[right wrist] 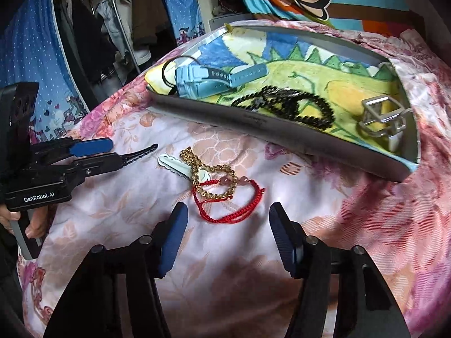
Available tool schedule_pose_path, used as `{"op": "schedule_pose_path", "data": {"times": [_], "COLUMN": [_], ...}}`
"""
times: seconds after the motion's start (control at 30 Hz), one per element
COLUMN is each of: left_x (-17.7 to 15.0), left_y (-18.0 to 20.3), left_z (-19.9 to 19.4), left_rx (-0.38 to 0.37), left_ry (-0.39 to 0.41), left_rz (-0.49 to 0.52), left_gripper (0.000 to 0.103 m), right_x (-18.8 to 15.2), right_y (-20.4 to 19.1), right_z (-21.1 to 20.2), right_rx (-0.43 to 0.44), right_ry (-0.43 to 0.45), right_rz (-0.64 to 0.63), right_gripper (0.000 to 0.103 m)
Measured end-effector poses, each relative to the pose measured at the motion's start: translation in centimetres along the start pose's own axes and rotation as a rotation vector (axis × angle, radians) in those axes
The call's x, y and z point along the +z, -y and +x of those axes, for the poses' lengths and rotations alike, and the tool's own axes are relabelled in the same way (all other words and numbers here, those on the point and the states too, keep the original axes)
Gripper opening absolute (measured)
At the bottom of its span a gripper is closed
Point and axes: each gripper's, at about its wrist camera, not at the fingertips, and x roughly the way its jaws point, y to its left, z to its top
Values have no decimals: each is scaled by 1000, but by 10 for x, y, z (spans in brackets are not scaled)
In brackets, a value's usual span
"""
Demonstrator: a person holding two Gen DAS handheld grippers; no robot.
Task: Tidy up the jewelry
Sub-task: 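Grasp the black hair clip with the left tool while the right tool grasps the red string bracelet, then carry the hair clip and red bracelet into the tray and open both tools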
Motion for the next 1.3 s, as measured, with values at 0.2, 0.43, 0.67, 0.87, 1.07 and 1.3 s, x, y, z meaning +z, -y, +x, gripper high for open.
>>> {"op": "schedule_pose_path", "data": {"times": [0.2,0.43,0.67,0.87,1.07,1.3], "left_x": [1,0,-1,0,-5,-10], "left_y": [9,6,3,5,17,39], "left_z": [19,22,22,23,20,10], "left_rx": [-33,-27,-37,-77,-169,-204], "left_ry": [-47,-52,-55,-81,-99,-84], "left_rz": [48,16,-24,-63,-100,-49], "left_gripper": [43,34,15,15,15,15], "right_x": [-3,-4,-4,-6,-11,-15], "right_y": [5,2,-1,-3,-4,-1], "right_z": [6,8,-2,-17,-41,-71], "right_rx": [5,-1,-13,-50,-91,-131], "right_ry": [-3,2,39,53,80,120], "right_rz": [37,22,4,-13,-17,-16], "right_gripper": [41,27,9,8,8,5]}}
